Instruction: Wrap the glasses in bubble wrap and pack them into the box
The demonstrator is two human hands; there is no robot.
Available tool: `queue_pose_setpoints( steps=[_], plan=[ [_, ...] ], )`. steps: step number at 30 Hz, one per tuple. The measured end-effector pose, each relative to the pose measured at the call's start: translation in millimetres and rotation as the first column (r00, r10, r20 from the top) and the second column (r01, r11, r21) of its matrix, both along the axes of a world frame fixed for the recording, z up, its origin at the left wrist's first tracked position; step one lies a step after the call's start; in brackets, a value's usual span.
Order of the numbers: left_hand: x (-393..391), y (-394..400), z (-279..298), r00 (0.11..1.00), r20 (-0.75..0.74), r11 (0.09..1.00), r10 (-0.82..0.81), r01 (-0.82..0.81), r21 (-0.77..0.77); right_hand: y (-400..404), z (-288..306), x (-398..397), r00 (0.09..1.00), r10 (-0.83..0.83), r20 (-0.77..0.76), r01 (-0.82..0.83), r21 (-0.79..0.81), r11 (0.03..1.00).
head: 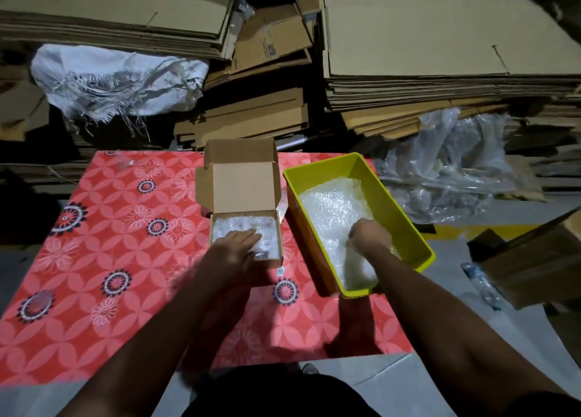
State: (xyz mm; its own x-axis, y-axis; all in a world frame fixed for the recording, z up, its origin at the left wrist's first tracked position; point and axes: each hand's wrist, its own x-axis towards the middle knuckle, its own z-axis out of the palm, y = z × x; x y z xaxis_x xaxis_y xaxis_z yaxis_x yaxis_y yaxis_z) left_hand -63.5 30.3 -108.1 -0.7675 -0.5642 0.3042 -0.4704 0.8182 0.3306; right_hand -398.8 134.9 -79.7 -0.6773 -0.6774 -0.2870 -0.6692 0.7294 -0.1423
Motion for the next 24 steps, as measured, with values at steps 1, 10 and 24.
queue_pose_setpoints(
  steps=[1,10,24],
  plan=[
    [-1.4,0.7,2.0,1.000,0.011,1.000,0.028,-0.028,0.001,0.0,7.6,1.5,1.000,-0.023,0.011,0.023,-0.058,0.998],
    [-60.1,24.8,65.8,0.928,-0.241,0.817,0.285,-0.103,0.567,21.3,94.6,32.2,0.995,0.031,-0.097,-0.082,-0.580,0.810],
    [-91.8,9.8,167.7,0.685,-0.521,0.487,0.509,0.270,0.831,26.8,152.2,80.2,0.676,0.260,0.690,0.468,-0.674,0.571]
  ],
)
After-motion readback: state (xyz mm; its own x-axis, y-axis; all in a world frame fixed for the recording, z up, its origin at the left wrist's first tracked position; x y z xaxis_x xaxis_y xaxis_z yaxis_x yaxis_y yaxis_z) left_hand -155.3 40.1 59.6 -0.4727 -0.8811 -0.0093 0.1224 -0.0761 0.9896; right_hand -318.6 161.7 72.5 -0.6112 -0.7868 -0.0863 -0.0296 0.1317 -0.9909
